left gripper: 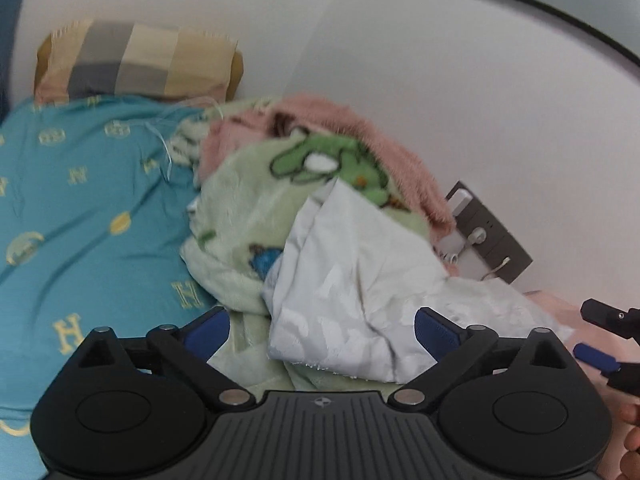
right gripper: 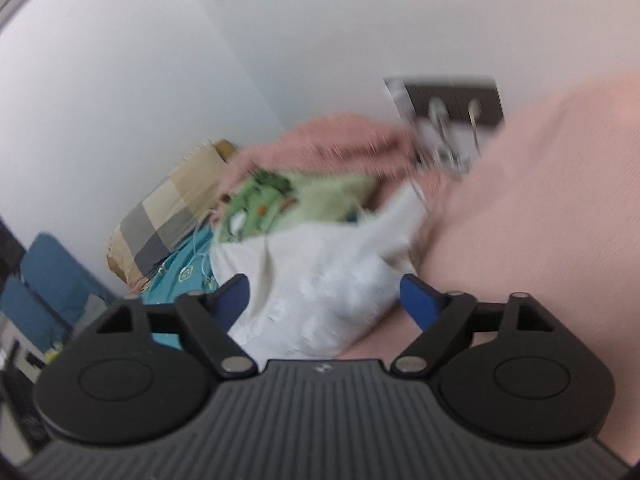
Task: Fold clothes
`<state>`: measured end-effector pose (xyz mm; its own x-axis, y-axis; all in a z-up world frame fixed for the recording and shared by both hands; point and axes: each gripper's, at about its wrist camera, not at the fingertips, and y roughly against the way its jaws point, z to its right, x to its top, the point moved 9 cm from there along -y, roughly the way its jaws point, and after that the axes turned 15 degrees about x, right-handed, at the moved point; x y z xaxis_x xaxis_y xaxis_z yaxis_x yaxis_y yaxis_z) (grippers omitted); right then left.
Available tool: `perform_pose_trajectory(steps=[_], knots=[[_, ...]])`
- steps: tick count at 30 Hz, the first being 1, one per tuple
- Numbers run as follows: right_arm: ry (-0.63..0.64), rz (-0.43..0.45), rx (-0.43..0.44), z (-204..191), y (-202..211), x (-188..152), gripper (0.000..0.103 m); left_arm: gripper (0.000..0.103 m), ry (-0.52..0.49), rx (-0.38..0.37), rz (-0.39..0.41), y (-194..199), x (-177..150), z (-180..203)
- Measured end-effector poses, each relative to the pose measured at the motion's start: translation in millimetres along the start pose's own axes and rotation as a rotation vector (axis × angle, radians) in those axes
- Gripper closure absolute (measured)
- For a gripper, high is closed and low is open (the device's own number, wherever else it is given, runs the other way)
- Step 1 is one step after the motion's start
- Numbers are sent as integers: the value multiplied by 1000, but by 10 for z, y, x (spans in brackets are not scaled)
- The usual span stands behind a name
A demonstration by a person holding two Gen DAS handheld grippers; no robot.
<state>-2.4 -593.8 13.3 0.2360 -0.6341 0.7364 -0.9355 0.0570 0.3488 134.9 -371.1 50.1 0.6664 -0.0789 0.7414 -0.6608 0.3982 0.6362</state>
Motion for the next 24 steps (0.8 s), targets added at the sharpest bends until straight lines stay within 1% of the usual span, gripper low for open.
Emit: perform_pose_trajectory(steps=[2, 6, 9, 12, 15, 18, 21, 24], knots=[[86, 26, 2, -216, 190, 73, 18, 0, -28, 16, 59, 380, 100, 2], [214, 42, 6, -655, 555, 93, 18, 0, -86, 38, 169, 1137, 180, 45], [284, 57, 17, -970, 802, 10, 18, 0, -118, 41, 229, 1594, 122, 74], [343, 66, 49, -1212, 977, -139, 18, 0, -151, 57, 283, 1913, -12, 53], [408, 85, 67, -1400, 1092, -301, 18, 0, -215, 81, 323, 2112, -205, 49], [425, 124, 79, -1488, 1162, -467, 18, 0, -246, 84, 357, 2216, -398, 27], [424, 156, 83, -1523, 1179, -651, 18, 0, -250, 93, 379, 2243, -543, -24], [412, 170, 85, -1529, 1136, -830, 18, 0, -228, 93, 386, 2222, -635, -115]])
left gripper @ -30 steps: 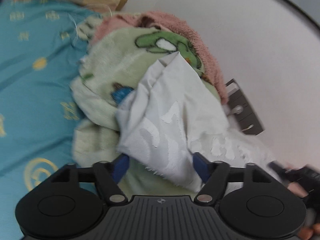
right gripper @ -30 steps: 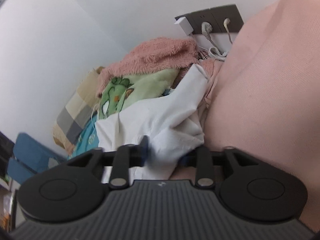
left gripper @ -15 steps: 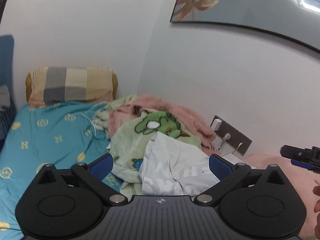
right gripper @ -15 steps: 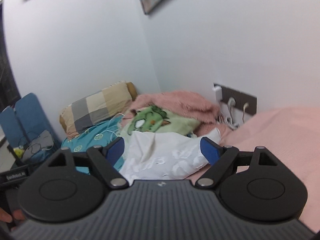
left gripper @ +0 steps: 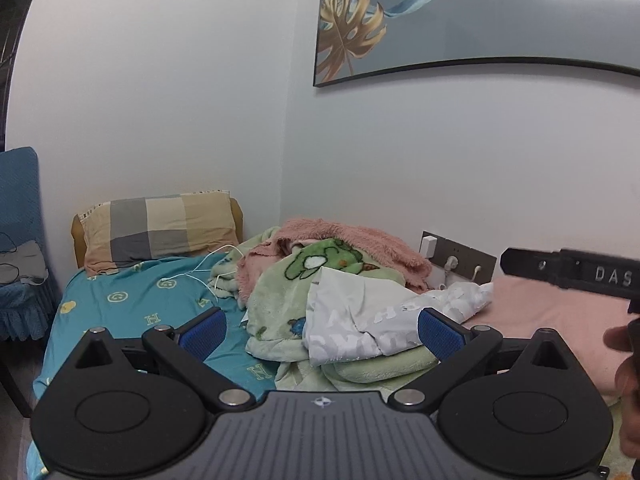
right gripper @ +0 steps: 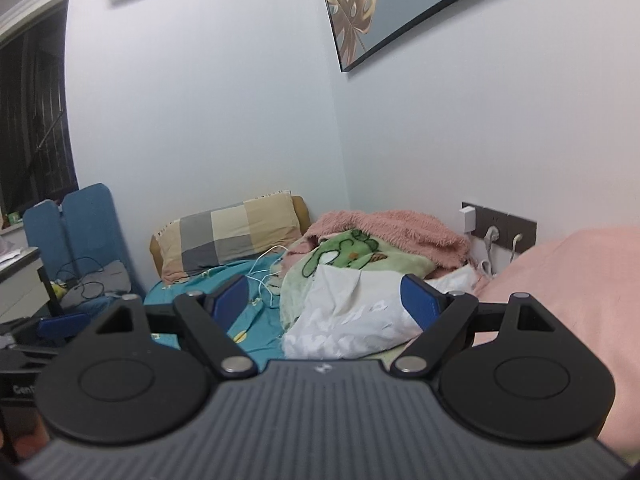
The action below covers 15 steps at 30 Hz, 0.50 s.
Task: Fold clothes
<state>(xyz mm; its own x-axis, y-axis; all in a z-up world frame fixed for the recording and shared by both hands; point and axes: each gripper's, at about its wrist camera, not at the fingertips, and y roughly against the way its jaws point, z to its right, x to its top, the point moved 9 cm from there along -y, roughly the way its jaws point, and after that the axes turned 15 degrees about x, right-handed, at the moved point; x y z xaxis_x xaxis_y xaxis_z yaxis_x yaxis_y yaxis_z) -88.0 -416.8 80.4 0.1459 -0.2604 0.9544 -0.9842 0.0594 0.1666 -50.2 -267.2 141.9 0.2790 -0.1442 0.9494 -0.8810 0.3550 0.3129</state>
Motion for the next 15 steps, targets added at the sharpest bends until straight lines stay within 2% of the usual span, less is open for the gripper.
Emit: perform_pose_trajectory(steps=[6, 15], knots=[[45, 0, -34, -111, -135, -232, 18, 0, -18, 54, 10, -26, -155, -109], [56, -24, -77, -145, -287, -416, 18, 0, -22, 58, -3, -80, -299, -171]])
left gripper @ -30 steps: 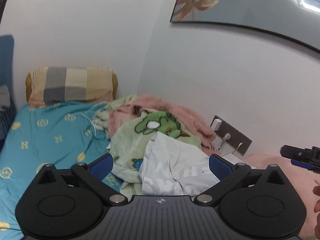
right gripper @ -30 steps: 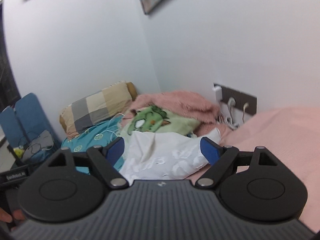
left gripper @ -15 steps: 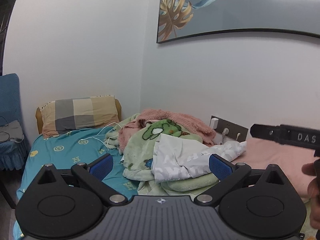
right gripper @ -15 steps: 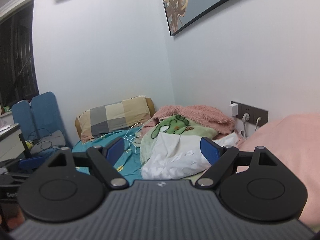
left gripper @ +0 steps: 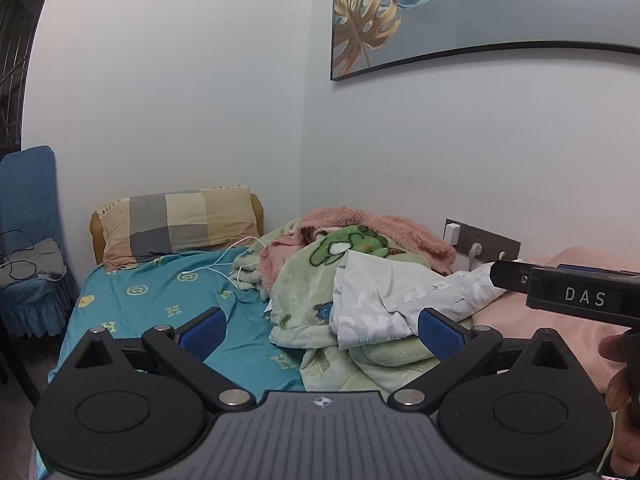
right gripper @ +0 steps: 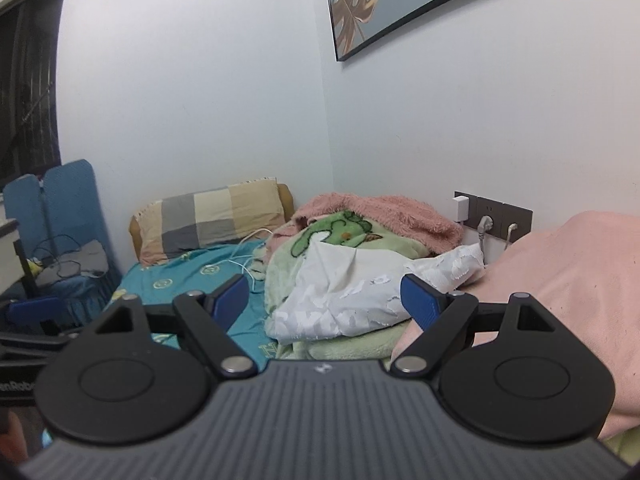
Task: Fold clothes
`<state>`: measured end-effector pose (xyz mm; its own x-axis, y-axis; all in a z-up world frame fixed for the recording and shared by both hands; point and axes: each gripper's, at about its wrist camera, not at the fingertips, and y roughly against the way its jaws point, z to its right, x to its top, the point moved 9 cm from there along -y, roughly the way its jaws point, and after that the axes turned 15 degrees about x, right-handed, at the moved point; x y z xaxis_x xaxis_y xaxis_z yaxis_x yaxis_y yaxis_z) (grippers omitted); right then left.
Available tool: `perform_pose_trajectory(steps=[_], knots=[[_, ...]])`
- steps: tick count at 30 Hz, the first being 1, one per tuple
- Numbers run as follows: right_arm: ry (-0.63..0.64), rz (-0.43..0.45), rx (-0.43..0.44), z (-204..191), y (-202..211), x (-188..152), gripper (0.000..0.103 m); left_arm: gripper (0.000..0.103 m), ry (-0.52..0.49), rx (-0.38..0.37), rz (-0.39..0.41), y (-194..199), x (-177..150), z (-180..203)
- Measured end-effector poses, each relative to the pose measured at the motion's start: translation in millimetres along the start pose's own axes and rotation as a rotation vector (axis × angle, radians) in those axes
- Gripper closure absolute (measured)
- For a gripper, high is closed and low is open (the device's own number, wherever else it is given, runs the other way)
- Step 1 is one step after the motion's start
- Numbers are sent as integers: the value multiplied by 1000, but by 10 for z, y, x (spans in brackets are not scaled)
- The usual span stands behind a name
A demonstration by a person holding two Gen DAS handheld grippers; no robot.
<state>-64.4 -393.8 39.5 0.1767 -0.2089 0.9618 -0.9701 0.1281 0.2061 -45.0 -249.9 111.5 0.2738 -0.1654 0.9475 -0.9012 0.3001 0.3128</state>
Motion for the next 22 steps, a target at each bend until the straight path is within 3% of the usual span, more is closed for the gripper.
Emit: perform_pose_trajectory(steps=[22], knots=[[16, -26, -44, -51, 79, -62, 18, 0, 8, 0, 2, 60, 4, -13]])
